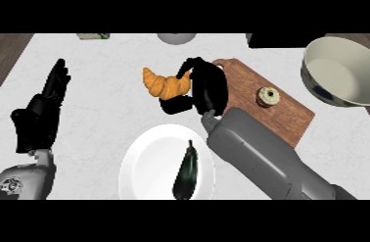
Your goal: Pick the croissant from the plate and place it in the bowl
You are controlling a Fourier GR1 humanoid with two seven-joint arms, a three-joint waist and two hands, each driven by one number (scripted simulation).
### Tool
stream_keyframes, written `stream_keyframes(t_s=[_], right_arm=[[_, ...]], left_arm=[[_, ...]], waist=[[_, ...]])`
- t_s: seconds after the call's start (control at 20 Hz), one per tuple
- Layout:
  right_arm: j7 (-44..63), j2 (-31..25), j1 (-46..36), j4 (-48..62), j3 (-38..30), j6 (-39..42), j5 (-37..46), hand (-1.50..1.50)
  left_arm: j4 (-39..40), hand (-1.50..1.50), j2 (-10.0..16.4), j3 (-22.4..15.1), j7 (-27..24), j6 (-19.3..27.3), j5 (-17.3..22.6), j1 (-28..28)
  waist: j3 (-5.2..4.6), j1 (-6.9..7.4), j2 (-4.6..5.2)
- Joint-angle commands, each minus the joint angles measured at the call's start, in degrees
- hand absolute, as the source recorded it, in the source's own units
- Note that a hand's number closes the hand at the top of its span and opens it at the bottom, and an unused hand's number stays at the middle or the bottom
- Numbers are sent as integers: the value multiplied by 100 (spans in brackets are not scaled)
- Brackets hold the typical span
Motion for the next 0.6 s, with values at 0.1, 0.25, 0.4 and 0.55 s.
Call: stream_keyframes(t_s=[0.1, 0.25, 0.4, 0.55], right_arm=[[1203, -955, 275, -1072, -351, 97, 831, 150], [1289, -1162, 608, -1506, -643, 54, 1111, 150], [625, -1617, 807, -1421, -1391, -38, 655, 150], [203, -1903, 1176, -1586, -1821, -177, 528, 150]], left_arm=[[135, 0, -50, -4, -160, 31, -67, 92], [88, 0, -96, 31, -199, -33, 66, -7], [214, 0, -122, 18, -96, -11, 13, -63], [90, 0, 70, 99, -107, -133, -6, -45]], waist=[[-3, -66, 0], [-2, 9, 32], [2, 47, 62], [3, 83, 62]])
